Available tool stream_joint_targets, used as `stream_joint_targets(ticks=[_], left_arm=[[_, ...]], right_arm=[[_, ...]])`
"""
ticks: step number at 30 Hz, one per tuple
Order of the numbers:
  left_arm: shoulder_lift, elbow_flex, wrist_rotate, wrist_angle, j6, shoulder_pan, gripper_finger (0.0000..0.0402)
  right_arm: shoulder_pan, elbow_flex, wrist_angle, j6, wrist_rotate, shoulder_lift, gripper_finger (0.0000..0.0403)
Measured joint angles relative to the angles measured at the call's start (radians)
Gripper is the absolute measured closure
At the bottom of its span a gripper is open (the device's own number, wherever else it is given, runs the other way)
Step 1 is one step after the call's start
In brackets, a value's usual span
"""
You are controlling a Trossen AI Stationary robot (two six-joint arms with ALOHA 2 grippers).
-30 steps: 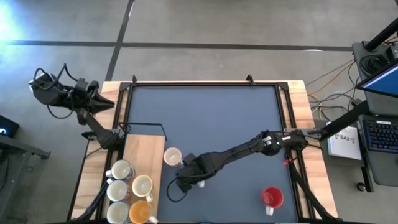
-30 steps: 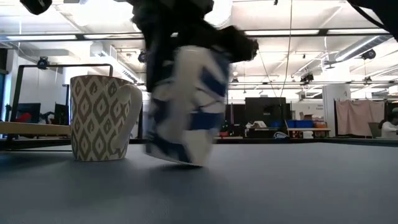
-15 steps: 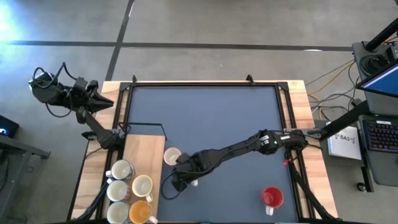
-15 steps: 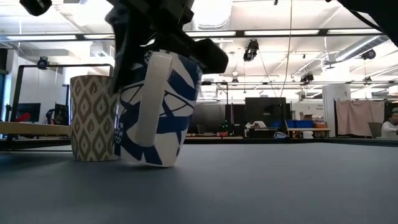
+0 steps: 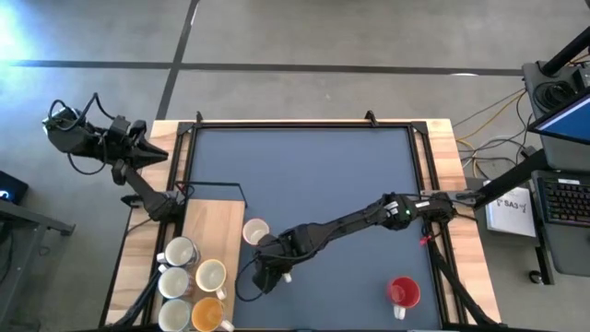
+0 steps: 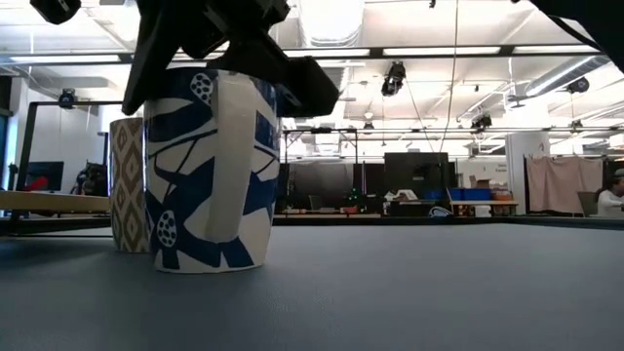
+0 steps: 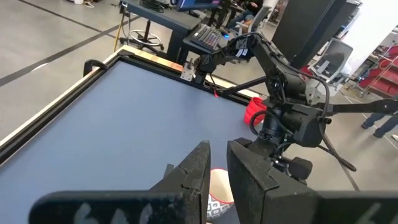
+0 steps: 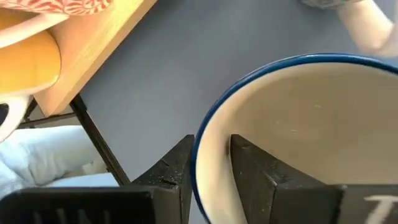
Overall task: Place coffee mugs
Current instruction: Move the orange mug to the center of the table
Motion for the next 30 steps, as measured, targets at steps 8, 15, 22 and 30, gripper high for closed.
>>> stream_joint_targets(ticks=[8,15,22,30], left_arm=[[0.000,0.000,0.001,0.000,0.000,0.000,0.0365],[0.000,0.000,0.001,0.000,0.000,0.000,0.0365],[0.001,0.000,0.001,0.000,0.000,0.000,0.0365],[0.004,-0.006,-0.019,0.009,-0.029,0.000,0.0365]], right_arm=[[0.000,0.000,-0.038,-0.020,-0.032,-0.041,0.0314],[0.000,0.000,-0.162,-0.036,0.016,-0.126,0.0324],[0.008,0.000,-0.471,-0.046,0.053,-0.210,0.0326],[0.059,-0.007,-0.622,-0.104,0.113,-0.224,0.0321]])
